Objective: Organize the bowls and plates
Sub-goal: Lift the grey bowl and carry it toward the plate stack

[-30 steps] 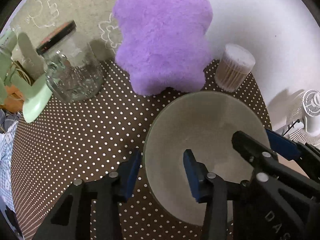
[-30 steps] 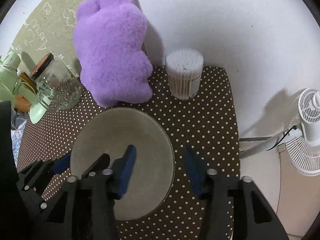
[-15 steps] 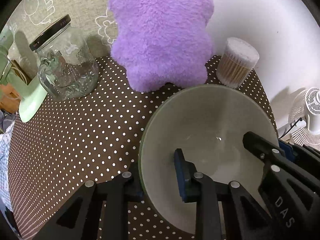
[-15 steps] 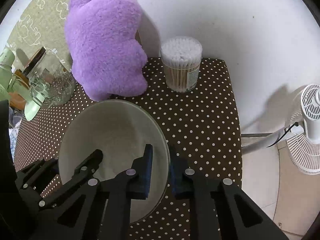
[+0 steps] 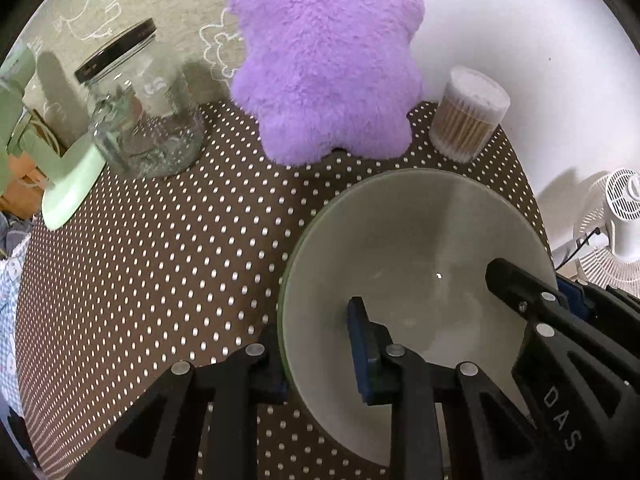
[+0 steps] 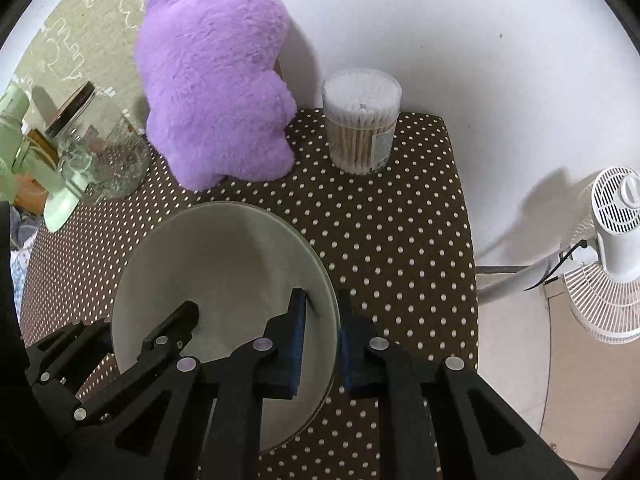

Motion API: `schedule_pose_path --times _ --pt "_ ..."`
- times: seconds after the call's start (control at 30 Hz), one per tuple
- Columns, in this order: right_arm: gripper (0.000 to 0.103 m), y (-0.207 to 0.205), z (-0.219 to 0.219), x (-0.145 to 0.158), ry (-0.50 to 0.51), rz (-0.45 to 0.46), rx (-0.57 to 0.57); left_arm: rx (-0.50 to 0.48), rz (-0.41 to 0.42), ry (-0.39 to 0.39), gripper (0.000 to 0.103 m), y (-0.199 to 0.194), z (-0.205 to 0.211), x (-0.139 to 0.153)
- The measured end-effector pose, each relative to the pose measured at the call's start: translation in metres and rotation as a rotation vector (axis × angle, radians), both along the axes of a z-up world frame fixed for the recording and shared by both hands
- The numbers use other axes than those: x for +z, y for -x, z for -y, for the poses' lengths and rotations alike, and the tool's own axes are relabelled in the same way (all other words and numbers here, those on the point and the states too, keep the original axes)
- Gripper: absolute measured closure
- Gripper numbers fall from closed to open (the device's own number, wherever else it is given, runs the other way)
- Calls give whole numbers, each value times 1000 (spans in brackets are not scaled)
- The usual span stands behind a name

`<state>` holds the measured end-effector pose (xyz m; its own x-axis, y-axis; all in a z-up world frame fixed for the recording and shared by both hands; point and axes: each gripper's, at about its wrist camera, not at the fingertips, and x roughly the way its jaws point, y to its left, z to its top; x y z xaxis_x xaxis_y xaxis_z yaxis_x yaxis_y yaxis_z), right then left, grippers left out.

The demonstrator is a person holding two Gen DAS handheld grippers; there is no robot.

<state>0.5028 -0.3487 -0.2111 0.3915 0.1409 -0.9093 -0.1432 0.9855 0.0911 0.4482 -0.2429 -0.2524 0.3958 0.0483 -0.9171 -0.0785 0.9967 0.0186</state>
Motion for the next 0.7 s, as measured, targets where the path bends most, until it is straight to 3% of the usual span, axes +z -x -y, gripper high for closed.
schedule_pose_path --times 0.7 --pt "85 90 -10 50 -6 2 -25 -48 5 -8 81 105 -11 52"
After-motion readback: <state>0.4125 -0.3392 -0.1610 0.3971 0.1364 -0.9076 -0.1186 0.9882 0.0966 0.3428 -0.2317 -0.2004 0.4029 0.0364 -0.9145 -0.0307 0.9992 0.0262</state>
